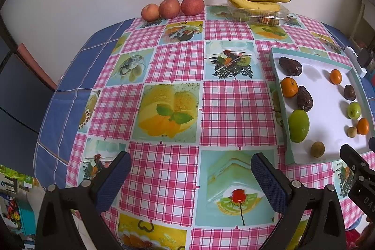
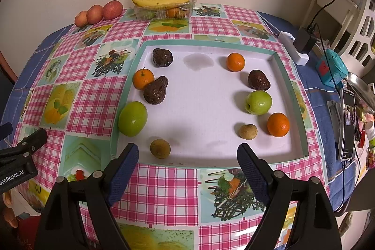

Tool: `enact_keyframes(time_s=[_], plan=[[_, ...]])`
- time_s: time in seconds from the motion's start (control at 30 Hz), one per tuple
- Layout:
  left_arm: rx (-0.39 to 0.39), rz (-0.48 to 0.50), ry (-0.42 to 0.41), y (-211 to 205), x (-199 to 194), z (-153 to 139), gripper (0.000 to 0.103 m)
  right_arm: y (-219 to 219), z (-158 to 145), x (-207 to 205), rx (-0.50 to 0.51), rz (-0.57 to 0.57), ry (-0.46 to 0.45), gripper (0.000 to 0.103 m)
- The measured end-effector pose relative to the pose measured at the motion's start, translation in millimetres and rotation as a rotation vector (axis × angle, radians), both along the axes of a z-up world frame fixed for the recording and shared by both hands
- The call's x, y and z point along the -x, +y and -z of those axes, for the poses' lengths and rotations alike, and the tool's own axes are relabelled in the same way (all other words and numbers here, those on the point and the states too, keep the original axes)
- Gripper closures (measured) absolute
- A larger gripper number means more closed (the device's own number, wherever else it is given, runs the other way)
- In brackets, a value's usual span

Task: Organize fruits

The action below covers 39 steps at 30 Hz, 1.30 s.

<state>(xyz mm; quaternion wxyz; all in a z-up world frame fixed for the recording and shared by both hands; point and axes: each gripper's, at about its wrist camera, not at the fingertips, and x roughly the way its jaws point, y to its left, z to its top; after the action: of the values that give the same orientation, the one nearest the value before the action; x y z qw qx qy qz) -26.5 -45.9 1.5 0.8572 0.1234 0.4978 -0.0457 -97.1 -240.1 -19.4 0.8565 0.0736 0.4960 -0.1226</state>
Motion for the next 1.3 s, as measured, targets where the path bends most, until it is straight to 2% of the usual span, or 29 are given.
enact_keyframes(time_s=[1.3], plan=[[0.000,-0.007,0.005,5.7,-3.4,-0.4,0.000,2.0,-1.5,-0.6,0.007,-0.010,0.003,0.016]])
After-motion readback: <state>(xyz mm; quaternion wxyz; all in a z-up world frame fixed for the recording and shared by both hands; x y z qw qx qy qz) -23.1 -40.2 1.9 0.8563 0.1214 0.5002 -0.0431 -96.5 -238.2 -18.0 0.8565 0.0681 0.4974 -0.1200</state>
